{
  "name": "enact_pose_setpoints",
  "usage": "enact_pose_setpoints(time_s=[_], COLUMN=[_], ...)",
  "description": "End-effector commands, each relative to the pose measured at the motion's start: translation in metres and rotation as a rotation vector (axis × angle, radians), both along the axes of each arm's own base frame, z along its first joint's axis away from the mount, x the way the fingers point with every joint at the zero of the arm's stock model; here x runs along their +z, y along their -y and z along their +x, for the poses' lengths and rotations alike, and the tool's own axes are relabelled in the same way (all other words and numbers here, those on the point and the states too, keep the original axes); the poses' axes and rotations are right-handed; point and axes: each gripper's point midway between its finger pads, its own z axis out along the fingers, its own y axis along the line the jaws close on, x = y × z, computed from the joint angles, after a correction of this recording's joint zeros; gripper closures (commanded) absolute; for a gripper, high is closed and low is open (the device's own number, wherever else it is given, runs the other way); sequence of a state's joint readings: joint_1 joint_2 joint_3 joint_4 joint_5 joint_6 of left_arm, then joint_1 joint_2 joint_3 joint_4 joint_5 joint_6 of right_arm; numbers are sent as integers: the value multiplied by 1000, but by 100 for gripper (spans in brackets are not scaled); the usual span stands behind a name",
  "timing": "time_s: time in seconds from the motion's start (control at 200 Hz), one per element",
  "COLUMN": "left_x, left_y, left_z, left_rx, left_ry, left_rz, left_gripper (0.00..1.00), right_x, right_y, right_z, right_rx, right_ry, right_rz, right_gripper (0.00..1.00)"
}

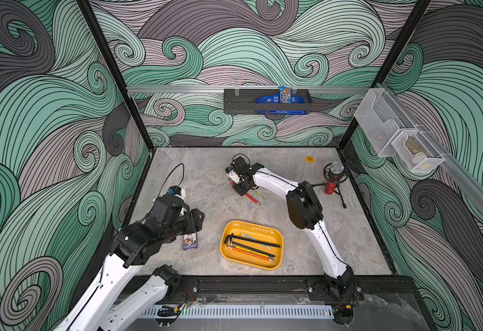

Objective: Put the hex key on the desktop into the storage box
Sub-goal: Pick up the Allen key from the center of the board, then place the Allen key in the storage box.

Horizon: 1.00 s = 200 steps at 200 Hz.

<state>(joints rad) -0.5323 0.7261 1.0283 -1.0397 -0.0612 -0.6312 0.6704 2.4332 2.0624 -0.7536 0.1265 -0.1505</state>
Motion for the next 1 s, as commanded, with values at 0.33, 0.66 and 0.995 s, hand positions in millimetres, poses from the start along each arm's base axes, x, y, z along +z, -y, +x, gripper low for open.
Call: enact_pose_setpoints(time_s=[0.33,0.66,0.995], left_x=[9,17,17], left_y=[1,10,9], left_z=[19,13,-14], left_rx=[12,-112,-220], left_ry=[61,99,125], left_rz=[29,47,43], left_gripper=[32,33,35], right_x=[131,162,135], right_y=[0,6,16], right_z=[-52,-172,-267], right_rx=[65,205,348], right_ry=[84,56,1], right_rz=[190,230,232], right_gripper=[100,100,100])
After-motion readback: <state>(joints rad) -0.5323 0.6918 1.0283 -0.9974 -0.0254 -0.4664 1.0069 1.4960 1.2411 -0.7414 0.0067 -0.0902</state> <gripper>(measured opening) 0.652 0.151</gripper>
